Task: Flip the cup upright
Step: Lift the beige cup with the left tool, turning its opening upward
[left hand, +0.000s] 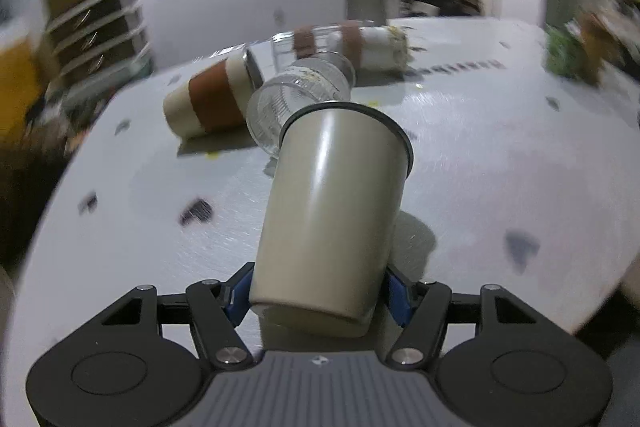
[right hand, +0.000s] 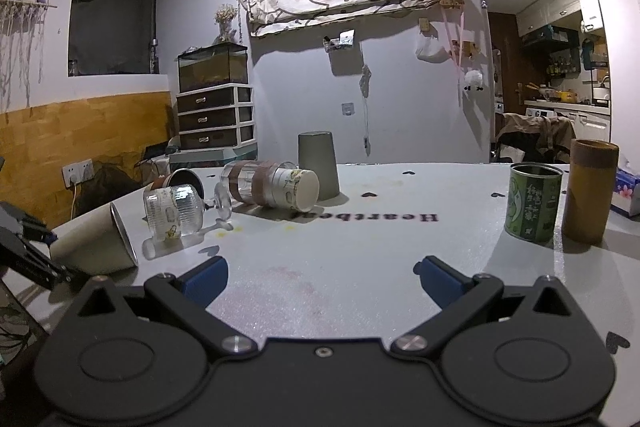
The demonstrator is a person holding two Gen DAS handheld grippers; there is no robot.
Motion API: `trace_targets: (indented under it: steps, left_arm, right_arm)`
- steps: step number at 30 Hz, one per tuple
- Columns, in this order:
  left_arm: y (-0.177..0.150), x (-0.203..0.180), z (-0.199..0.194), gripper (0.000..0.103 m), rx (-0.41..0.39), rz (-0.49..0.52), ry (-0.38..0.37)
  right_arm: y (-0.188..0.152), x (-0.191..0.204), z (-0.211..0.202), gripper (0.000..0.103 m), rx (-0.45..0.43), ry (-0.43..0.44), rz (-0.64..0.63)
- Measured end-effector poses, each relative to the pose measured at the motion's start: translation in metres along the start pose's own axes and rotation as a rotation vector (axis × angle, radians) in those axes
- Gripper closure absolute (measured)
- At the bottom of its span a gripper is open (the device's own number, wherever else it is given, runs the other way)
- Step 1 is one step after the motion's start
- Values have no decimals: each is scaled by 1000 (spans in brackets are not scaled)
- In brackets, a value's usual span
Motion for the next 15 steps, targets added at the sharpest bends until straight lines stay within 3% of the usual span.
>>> trace_targets:
  steps: [4,11,15]
  left_arm:
    - [6,-28,8,39,32,-161,-99]
    - [16,-101,33,40,21,-216,-181]
    - [15,-141,39,40,9,-192,-213]
  right_arm:
    - [0,-6,-2,0,-5,-9,28]
    - [1,-23,-9,0,-10,-45,60]
    - [0,-35,-13,0,-1,-76,88]
Point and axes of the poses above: each gripper's, at about its wrist camera, not at the fingertips, and z roughly the way its jaws point, x to its left, y to its top, the point moved 3 cm from there along z, roughly the way its jaws point, and after that the axes turned 11 degrees about -z, right-handed, at the moved point
